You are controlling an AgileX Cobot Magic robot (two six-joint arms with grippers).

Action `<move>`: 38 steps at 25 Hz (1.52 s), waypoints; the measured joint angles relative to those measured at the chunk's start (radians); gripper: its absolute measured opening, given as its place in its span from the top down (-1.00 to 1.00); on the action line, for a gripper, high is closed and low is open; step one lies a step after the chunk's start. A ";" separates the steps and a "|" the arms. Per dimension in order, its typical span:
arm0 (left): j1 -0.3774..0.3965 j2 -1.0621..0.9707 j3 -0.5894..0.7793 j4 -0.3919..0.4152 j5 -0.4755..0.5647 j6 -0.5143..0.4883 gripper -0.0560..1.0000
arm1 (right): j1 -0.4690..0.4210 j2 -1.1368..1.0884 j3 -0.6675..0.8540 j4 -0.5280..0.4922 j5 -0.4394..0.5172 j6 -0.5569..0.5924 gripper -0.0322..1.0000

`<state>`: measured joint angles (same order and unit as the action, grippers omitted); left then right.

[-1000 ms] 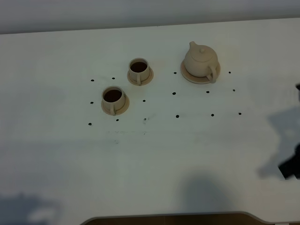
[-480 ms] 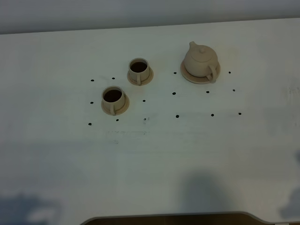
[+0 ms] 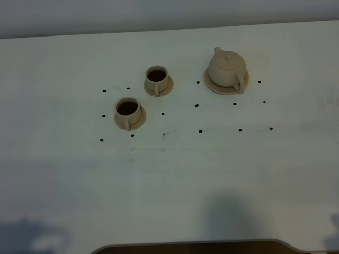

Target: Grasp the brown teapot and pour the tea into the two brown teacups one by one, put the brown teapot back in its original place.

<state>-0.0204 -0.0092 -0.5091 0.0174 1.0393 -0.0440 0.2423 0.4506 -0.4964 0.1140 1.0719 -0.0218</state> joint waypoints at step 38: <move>0.000 0.001 0.000 0.000 0.000 0.000 0.02 | -0.316 -0.457 0.006 -0.027 0.001 0.008 0.30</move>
<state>-0.0204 -0.0081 -0.5091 0.0174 1.0393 -0.0440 -0.0735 -0.0062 -0.4907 0.0867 1.0727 -0.0141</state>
